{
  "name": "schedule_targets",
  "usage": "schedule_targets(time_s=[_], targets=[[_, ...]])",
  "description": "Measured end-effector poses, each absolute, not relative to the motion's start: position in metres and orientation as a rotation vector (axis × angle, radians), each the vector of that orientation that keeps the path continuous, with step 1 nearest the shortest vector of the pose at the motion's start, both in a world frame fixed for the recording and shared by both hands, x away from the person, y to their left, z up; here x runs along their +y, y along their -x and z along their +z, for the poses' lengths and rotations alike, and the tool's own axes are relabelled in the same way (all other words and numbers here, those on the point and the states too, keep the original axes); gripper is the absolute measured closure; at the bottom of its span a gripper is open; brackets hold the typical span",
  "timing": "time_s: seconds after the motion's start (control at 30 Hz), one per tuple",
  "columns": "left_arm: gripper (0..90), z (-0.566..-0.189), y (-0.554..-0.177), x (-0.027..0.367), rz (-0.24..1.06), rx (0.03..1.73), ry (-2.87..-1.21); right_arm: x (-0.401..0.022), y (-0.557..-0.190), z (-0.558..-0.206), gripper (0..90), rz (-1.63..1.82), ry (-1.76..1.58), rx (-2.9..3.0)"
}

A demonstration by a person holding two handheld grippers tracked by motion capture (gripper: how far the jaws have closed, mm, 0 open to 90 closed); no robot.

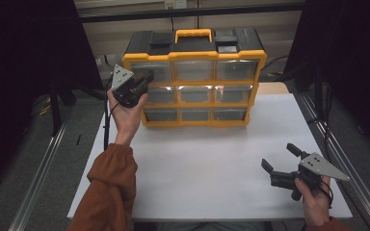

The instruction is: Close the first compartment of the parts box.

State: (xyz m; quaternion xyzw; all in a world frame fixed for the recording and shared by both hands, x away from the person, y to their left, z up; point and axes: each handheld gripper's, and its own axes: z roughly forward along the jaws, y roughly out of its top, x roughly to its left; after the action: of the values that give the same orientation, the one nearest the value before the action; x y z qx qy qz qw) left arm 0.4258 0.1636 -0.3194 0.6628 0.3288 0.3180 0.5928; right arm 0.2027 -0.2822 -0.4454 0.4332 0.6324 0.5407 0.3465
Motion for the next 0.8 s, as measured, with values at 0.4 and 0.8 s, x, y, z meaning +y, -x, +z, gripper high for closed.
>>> schedule_targets(time_s=[0.4, 0.8], targets=[[90.0, -0.3191, -0.4294, 0.1628, 0.749, 0.767, -1.549, -0.2824, -0.203, -0.4455, 0.0, 1.401, -1.12, 1.647], [90.0, -0.3201, -0.4354, 0.1613, 0.752, 0.788, -1.541, -0.2823, -0.2033, -0.446, 0.0, 1.4, -1.123, 1.645]])
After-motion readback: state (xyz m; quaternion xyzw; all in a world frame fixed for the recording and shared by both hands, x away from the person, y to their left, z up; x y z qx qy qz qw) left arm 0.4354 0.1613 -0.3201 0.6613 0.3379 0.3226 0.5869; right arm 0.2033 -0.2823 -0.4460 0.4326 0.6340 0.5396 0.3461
